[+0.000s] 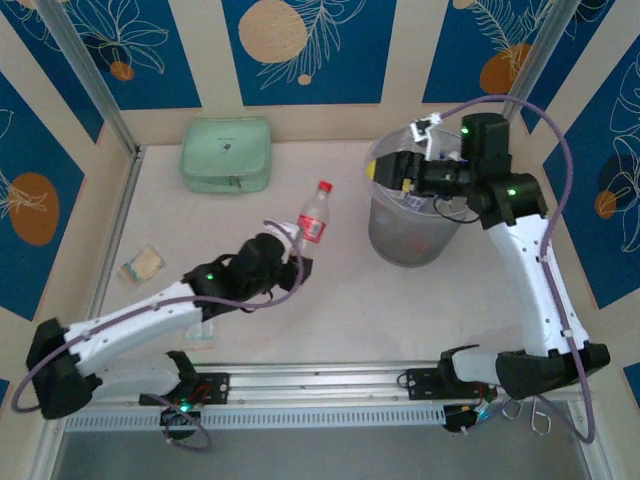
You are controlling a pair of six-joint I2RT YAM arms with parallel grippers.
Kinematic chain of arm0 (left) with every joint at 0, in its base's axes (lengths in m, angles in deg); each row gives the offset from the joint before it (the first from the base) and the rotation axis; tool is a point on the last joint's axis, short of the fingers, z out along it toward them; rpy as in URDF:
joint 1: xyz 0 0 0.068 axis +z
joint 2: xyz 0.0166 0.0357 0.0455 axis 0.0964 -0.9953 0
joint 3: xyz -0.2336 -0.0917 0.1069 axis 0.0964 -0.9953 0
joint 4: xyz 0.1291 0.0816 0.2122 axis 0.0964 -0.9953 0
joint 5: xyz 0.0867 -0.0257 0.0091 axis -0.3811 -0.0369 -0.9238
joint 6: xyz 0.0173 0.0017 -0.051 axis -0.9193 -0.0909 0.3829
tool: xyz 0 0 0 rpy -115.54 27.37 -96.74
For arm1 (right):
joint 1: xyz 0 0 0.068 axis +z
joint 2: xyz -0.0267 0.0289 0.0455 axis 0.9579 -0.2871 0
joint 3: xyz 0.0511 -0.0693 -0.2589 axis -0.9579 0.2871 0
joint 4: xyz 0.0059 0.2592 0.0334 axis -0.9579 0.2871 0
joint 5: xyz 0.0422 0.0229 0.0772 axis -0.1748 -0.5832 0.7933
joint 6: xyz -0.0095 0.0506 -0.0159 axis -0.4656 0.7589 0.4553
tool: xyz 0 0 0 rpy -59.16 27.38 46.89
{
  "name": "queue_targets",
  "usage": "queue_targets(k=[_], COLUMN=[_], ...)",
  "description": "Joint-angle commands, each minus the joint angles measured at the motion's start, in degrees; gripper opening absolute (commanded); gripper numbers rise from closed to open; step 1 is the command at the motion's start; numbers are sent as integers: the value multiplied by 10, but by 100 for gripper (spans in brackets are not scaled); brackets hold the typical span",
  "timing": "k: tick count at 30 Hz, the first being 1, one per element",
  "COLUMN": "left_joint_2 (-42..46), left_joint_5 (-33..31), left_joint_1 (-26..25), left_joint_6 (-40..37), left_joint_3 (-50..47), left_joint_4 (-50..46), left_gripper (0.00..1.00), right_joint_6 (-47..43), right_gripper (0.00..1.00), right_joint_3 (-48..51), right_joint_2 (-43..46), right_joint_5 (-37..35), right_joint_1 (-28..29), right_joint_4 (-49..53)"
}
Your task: Put the plastic bottles in the bin
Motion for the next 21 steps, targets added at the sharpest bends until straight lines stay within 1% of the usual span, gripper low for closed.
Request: queue_targets(k=[1, 4, 8, 10, 12, 14, 15, 21], left_joint_2=[46, 60, 47, 33, 16, 4, -1, -3], left_joint_5=[3, 32, 69, 82, 96, 100, 106, 108], left_joint_1=[5, 6, 8, 9, 9, 11, 11, 20], left_joint_6=[-20, -25, -25, -25, -25, -18, -15, -1], left_joint_3=[-21, -20, -7, -1, 7, 17, 22, 28], left_joint_4=[101, 140, 162, 167, 169, 167, 165, 159], left_gripper=[42, 42, 43, 43, 43, 43, 43, 45], right_joint_6=[17, 35, 30, 40, 53, 56, 56, 40], right_gripper=[74, 75, 78, 79, 80, 80, 77, 43], right_joint_3=[-7, -5, -20, -19, -16, -13, -13, -23], right_joint_2=[-30, -58, -90, -101, -110, -114, -115, -117], right_joint_5=[-21, -11, -39, -22, 12, 15, 11, -24], right_joint_1=[43, 76, 107, 113, 114, 114, 113, 113], right_joint_4=[-38, -73, -81, -100, -122, -131, -131, -104])
